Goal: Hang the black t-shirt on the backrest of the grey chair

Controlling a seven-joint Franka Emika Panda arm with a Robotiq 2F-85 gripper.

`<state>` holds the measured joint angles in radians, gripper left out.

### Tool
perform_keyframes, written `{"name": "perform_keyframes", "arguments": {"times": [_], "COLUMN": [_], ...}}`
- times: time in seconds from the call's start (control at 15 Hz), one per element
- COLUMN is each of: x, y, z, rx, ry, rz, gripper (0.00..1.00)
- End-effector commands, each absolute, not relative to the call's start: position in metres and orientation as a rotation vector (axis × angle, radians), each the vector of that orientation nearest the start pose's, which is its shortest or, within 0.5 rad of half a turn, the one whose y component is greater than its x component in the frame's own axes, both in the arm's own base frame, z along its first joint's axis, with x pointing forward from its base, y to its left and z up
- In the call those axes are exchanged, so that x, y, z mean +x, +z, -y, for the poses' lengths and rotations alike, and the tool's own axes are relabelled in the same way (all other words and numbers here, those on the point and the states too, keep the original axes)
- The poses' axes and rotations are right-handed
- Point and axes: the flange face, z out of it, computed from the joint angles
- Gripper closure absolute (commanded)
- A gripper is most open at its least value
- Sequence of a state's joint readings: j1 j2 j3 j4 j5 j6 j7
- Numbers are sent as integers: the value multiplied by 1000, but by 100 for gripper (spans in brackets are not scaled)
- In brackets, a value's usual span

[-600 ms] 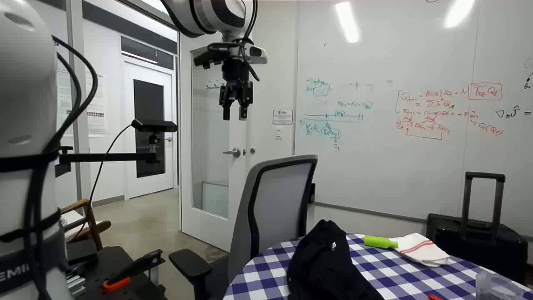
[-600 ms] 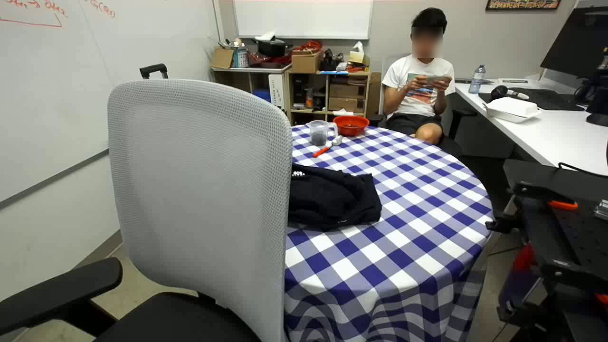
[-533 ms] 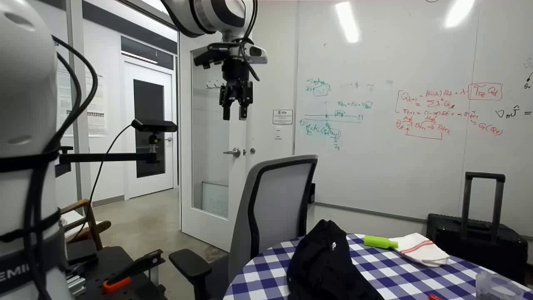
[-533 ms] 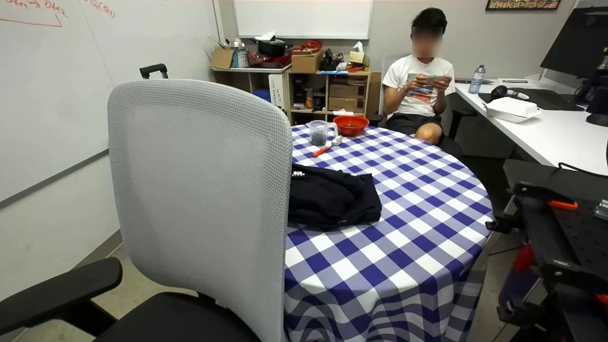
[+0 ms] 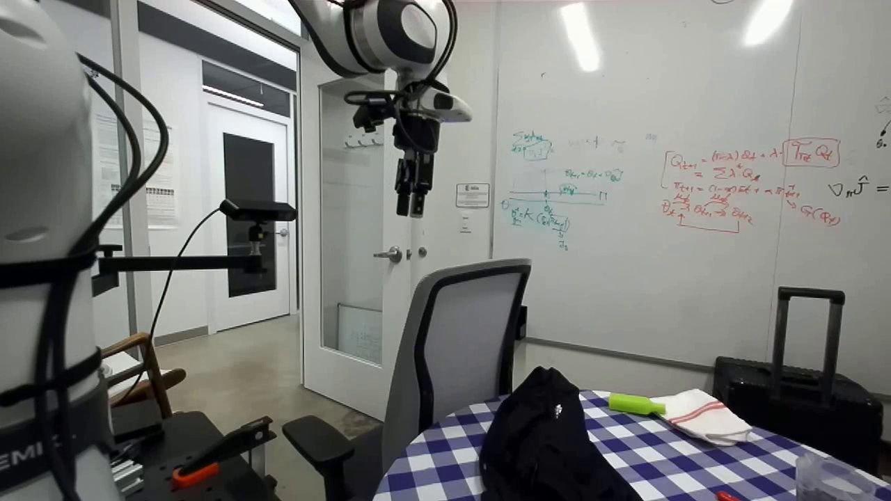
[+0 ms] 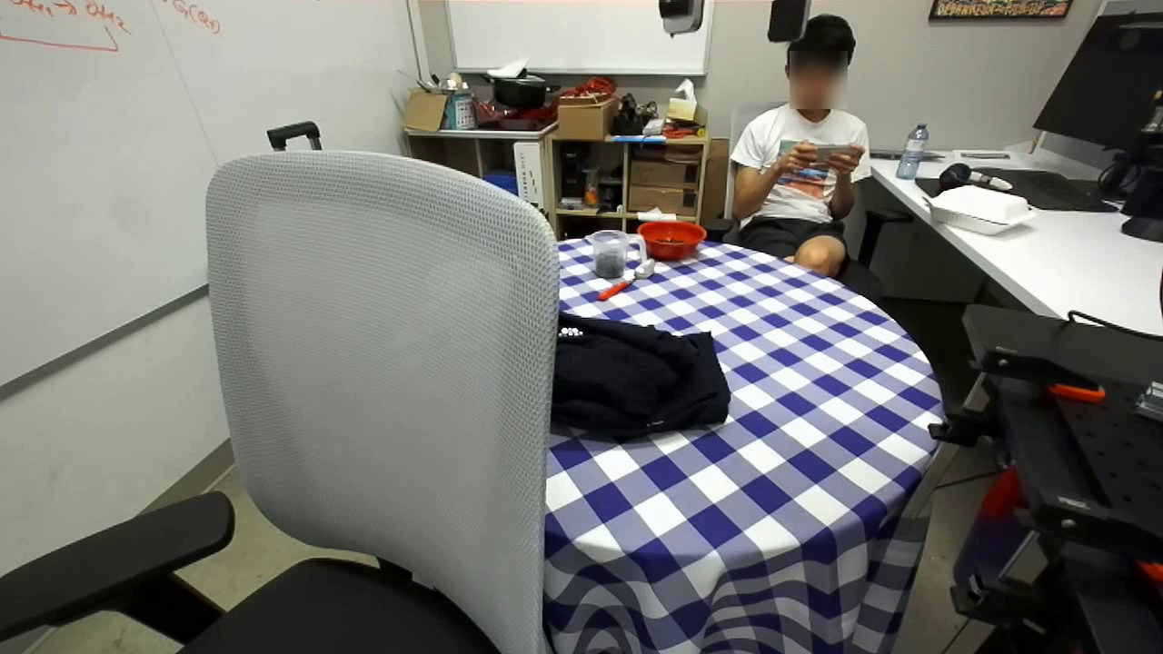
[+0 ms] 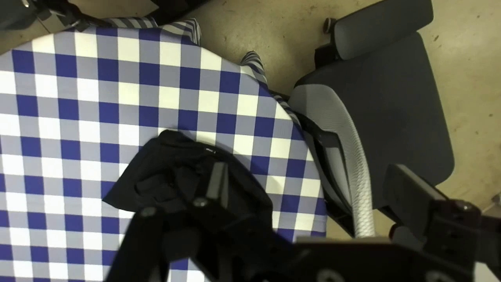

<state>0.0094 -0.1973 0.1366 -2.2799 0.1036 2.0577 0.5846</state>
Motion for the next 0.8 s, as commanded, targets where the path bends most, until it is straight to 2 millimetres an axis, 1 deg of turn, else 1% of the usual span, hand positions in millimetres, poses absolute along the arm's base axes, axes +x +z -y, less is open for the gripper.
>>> {"name": "perform_keyframes", "arguments": {"times": [0.0,0.2,0.4,0.53,0.73], "x": [491,493,489,488,483], "y": [413,391,356,330,293], "z": [-30,14,52,68,86], "rx": [-2864,-2754,-2621,-2522,-2364], "ry": [106,145,179,176,137], "rz": [-1019,-1227,-1427,-1553,-1726], "gripper": [0,0,0,0,0]}}
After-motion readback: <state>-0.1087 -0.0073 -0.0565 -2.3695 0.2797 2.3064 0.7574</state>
